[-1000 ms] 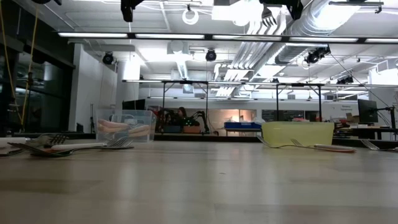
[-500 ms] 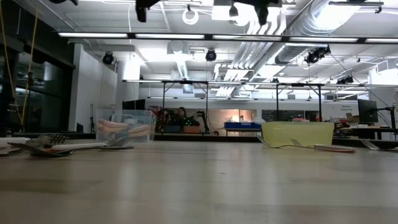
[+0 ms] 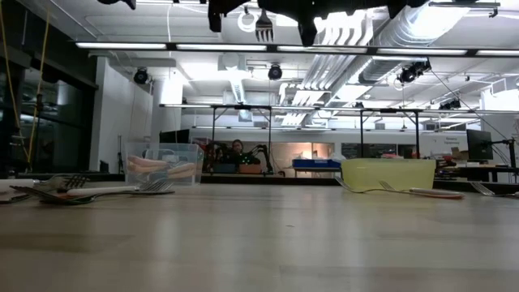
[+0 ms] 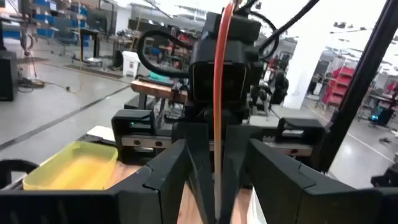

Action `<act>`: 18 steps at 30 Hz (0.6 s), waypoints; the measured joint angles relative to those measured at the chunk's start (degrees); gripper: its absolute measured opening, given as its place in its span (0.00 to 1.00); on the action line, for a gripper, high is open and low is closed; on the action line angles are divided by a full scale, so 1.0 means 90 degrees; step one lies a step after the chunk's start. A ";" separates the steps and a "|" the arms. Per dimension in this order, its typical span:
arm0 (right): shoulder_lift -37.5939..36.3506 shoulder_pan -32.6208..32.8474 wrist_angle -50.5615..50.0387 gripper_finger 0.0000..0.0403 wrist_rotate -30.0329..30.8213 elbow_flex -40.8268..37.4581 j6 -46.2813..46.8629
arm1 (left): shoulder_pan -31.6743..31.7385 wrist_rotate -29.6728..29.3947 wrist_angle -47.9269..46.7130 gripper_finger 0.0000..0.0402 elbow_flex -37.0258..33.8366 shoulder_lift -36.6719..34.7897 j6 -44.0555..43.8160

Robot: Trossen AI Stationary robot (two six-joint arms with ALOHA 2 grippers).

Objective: Sort silverware by color (type)
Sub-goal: Put the orange-white fork into the red bin

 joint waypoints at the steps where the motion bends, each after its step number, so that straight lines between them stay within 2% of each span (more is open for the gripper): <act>1: 0.0033 0.0000 0.0004 0.00 -0.0073 0.0000 0.0060 | 0.0000 0.0018 -0.0019 0.40 0.0003 0.0031 0.0001; 6: 0.0061 0.0019 -0.0022 0.00 -0.0171 0.0000 0.0080 | 0.0000 0.0017 -0.0001 0.39 0.0034 0.0061 0.0005; 9: 0.0061 0.0012 -0.0012 0.00 -0.0171 0.0000 0.0048 | 0.0000 0.0016 -0.0042 0.35 0.0039 0.0039 0.0015; 12: 0.0061 0.0012 -0.0027 0.00 -0.0171 0.0000 0.0036 | 0.0000 -0.0036 -0.0042 0.25 0.0039 0.0023 0.0138; 16: 0.0061 0.0010 -0.0024 0.00 -0.0164 0.0000 0.0034 | 0.0007 0.0050 -0.0081 0.05 0.0039 0.0024 0.0177; 18: 0.0061 0.0010 -0.0050 0.00 -0.0149 0.0000 0.0029 | 0.0021 0.0122 -0.0163 0.02 0.0041 0.0023 0.0158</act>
